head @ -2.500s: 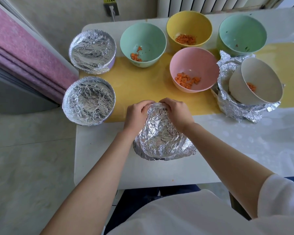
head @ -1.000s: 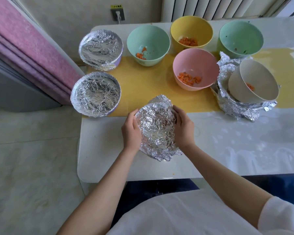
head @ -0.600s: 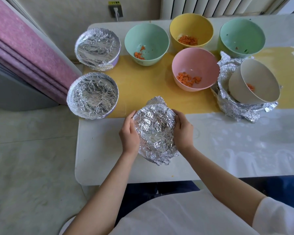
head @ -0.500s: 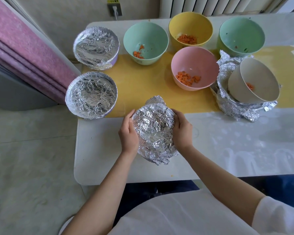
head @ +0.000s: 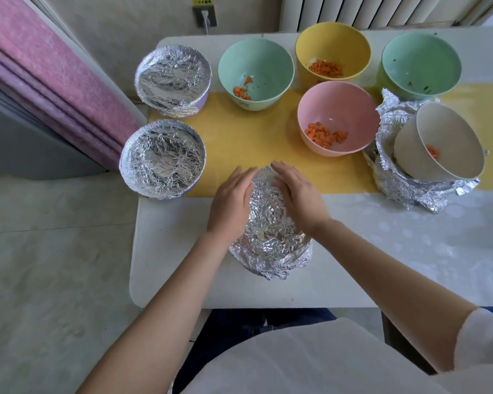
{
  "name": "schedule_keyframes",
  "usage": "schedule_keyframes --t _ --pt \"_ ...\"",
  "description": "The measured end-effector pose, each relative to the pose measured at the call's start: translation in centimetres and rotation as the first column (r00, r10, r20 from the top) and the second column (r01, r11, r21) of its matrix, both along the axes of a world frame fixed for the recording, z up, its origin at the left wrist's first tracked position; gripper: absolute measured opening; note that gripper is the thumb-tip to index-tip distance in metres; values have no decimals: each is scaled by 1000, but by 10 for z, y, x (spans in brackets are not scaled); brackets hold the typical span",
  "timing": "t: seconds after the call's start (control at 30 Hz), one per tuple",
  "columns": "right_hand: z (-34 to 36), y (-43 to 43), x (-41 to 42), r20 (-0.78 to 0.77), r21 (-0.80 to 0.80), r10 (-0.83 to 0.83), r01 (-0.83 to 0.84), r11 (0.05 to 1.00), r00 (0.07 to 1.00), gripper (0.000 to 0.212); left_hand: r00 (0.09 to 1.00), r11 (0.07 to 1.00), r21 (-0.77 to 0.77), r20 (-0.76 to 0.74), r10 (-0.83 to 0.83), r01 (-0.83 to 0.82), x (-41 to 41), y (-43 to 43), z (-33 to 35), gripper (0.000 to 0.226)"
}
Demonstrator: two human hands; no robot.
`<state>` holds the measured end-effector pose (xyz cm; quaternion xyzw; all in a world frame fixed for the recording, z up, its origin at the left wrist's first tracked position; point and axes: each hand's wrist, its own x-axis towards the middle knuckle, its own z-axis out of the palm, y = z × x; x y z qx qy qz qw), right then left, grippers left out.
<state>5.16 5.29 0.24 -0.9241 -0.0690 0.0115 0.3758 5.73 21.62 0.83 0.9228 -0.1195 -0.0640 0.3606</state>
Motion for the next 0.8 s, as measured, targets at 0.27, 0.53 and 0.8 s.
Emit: schedule_keyframes --t 0.27,0.53,0.8 --pt "-4 -2 19 -201 48 38 -29 998 979 28 984 989 -91 -148 99 -113 13 1 -2 27" --pt "-9 0 18 -96 -14 56 -58 998 994 18 989 991 3 -73 130 -130 10 -3 -4 25" --pt "-7 1 18 -88 -58 77 -82 995 993 18 990 992 2 -73 124 -124 9 -3 -3 27"
